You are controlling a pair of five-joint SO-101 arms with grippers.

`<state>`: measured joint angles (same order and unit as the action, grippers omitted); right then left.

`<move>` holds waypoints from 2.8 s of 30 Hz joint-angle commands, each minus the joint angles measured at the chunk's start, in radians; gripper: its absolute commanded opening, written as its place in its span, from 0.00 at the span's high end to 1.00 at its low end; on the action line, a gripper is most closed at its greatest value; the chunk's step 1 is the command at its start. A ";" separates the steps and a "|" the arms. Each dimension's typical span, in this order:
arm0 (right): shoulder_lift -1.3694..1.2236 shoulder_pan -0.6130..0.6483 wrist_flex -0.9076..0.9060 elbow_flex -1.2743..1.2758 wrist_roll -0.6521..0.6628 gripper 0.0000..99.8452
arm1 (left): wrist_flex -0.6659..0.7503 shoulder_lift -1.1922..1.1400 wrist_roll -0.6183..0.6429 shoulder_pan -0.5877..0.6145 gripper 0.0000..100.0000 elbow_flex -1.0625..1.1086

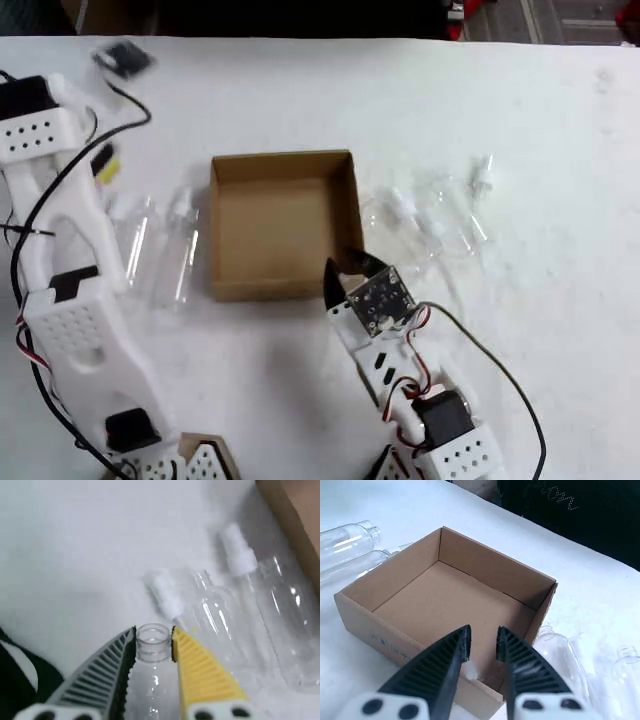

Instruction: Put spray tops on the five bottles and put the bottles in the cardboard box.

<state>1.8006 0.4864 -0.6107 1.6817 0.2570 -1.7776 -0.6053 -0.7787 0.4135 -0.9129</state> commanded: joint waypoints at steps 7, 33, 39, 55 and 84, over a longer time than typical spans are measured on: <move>0.002 -0.012 0.005 0.009 0.014 0.93 | -0.012 0.535 0.557 -0.199 0.98 0.029; 0.004 -0.417 0.202 0.008 -0.327 0.93 | 1.806 1.251 1.048 -0.484 0.98 1.837; 0.004 -0.384 0.191 0.008 -0.321 0.93 | 2.160 1.202 0.862 -0.522 0.98 2.045; 0.002 -0.384 0.191 0.008 -0.321 0.93 | 2.529 0.733 0.839 -0.496 0.98 1.999; 0.002 -0.384 0.191 0.008 -0.321 0.93 | 2.808 0.510 0.721 -0.443 0.97 1.987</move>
<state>1.8006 0.0921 -0.4373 1.6817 -0.0606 0.9981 -0.0974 -0.0345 -0.0514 1.0817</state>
